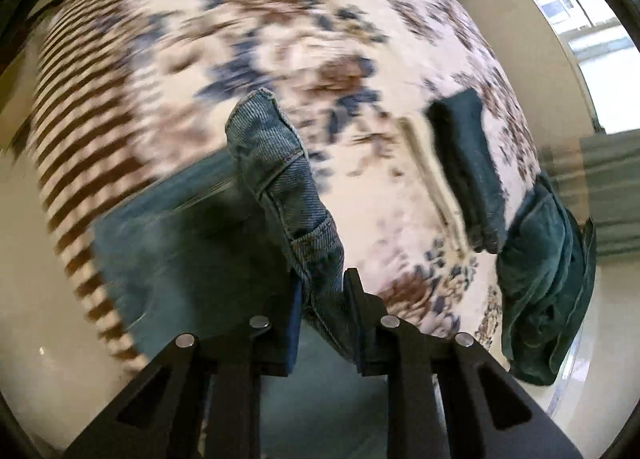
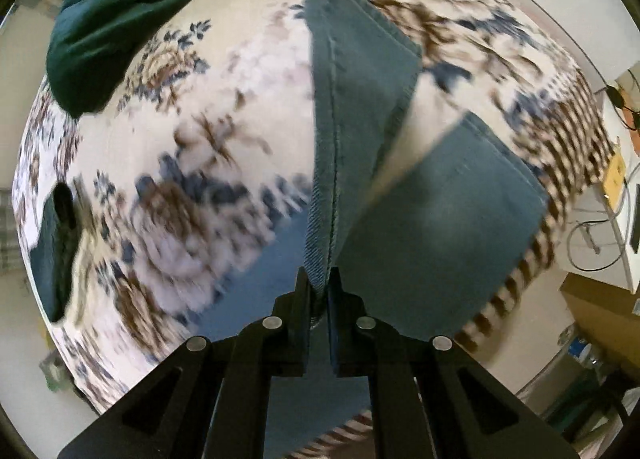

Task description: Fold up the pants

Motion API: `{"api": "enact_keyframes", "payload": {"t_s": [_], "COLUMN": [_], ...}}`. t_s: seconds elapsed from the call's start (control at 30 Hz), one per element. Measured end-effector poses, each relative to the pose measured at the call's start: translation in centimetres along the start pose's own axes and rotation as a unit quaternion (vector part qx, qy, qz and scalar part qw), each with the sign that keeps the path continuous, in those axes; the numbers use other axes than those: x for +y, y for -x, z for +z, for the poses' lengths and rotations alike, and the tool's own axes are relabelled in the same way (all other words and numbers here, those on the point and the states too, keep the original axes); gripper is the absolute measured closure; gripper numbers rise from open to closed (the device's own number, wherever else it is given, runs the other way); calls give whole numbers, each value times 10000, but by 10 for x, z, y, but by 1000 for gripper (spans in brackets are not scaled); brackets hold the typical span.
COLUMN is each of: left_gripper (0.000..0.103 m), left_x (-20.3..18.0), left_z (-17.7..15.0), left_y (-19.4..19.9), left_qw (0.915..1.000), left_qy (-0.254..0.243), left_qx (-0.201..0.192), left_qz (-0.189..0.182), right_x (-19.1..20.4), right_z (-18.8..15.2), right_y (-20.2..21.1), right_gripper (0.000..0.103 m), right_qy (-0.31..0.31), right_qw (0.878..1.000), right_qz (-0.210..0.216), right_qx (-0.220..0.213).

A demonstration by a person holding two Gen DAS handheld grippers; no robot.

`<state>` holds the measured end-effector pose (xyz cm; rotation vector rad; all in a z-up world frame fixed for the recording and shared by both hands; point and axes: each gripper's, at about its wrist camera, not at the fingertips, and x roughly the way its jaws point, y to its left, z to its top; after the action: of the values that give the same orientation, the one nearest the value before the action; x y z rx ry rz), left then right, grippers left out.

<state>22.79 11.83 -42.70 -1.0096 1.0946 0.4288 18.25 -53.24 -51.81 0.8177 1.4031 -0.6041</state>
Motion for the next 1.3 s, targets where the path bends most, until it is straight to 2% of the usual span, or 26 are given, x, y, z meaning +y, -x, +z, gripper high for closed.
{"api": "enact_keyframes", "payload": {"t_s": [0.17,0.3,0.43,0.5,0.57,0.63,0.67,0.77,0.87,0.93,1.0,1.07,1.17,1.3], "left_gripper": [91,93,95,95,93,93,93,89,65,31,18,18,18,18], "left_x": [69,115,137,139,135,127,126,111,82,45,9,-27,-68,-118], "left_z": [-34,-45,-50,-48,-46,-46,-49,-55,-70,-90,-115,-144,-185,-245], "left_y": [-7,-37,-58,-61,-56,-46,-39,-19,-9,-14,-26,-47,-83,-133], "left_qw": [9985,9957,9939,9939,9942,9928,9924,9891,9847,9740,9616,9487,9319,9064], "left_qy": [418,683,733,712,624,389,315,-14,-680,-1469,-2154,-2768,-3372,-4019], "left_qx": [-4,93,101,127,115,87,62,-36,-134,-171,-203,-99,256,652], "left_qz": [343,617,817,830,864,1127,1185,1470,1597,1717,1687,1528,1310,1128], "right_x": [-47,-65,-79,-90,-105,-122,-136,-174,-214,-234,-247,-253,-244,-227], "right_z": [-40,-62,-71,-71,-70,-69,-67,-57,-38,-19,7,40,89,141], "right_y": [-22,-57,-84,-99,-105,-103,-97,-73,-46,-33,-26,-21,-29,-68], "right_gripper": [96,96,96,96,82,46,41,38,38,38,38,38,38,38], "right_qy": [150,333,430,388,328,271,182,-15,-283,-450,-527,-579,-599,-508], "right_qw": [9992,9961,9933,9906,9892,9887,9898,9939,9981,9988,9985,9976,9962,9983], "right_qz": [-281,-590,-814,-820,-631,-438,-253,6,19,62,125,161,214,67], "right_qx": [250,573,705,1021,1279,1410,1391,1104,555,181,-70,-347,-590,-274]}}
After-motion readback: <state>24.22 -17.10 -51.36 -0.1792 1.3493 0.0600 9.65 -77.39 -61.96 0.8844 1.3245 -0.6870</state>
